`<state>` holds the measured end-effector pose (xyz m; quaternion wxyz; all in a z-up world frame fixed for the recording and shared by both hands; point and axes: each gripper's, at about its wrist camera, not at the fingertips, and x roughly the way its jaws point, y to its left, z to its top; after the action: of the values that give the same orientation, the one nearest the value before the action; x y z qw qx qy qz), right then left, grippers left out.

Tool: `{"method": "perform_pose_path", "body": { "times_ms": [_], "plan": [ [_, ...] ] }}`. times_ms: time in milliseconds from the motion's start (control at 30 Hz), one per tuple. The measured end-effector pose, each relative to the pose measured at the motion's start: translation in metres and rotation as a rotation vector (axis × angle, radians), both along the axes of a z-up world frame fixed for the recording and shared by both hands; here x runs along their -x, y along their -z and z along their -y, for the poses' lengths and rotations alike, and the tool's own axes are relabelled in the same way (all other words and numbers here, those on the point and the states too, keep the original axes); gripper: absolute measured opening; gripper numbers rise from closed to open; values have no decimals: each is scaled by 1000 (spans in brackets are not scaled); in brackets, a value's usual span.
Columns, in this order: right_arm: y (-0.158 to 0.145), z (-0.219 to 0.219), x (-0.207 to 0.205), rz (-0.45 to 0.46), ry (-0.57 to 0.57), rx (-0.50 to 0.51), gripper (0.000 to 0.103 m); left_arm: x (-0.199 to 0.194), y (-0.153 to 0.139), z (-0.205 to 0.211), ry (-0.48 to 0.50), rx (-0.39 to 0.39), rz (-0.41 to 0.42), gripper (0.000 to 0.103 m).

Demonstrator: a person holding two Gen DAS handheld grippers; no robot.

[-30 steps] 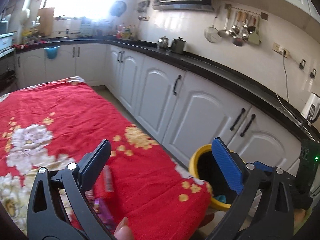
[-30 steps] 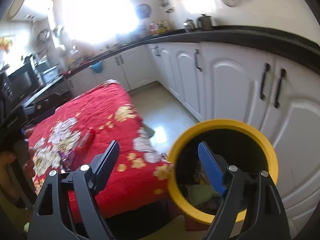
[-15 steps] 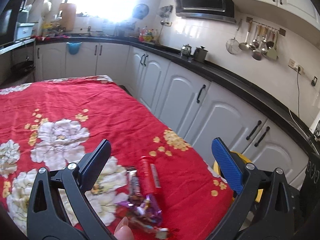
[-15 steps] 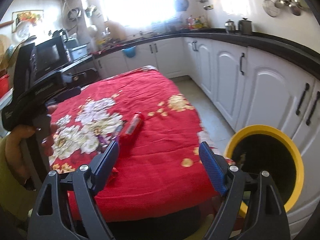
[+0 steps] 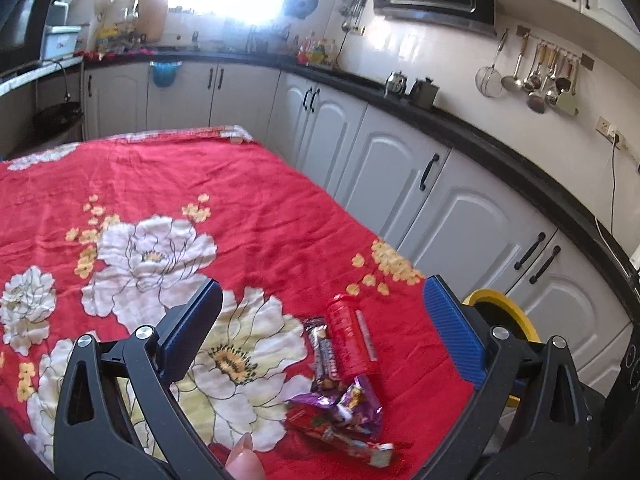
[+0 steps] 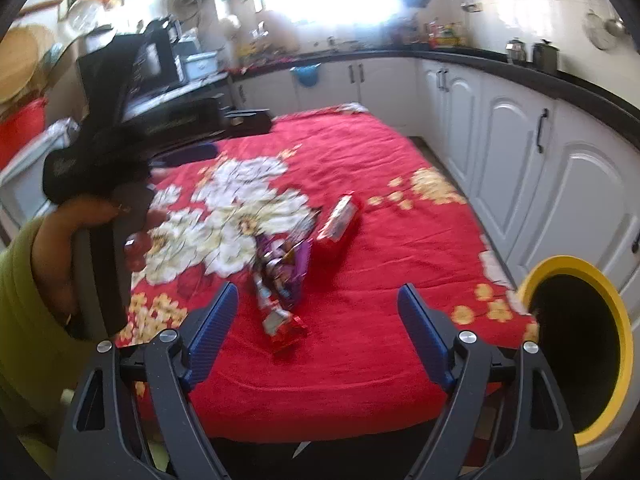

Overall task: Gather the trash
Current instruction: 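Move both open grippers back toward the red tube and candy wrappers, then grasp the red candy wrapper with the right gripper while the left gripper grasps the chocolate bar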

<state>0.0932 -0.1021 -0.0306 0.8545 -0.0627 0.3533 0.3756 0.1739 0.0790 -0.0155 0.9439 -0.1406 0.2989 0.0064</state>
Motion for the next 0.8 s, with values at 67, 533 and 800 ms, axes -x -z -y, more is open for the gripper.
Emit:
{"method": "perform_pose_path", "body": {
  "times_ms": [67,533,800],
  "plan": [
    [8,-10,1,-15,-30,15,79,-4,6,-3,12,19,-25,90],
    [55,-51,-5,-97,-128,102,47,-44,65,-13,108,170,-274,36],
    [63,-52,-5,-103,-142,128,25,-59,88,-12,123,232,-334,35]
  ]
}}
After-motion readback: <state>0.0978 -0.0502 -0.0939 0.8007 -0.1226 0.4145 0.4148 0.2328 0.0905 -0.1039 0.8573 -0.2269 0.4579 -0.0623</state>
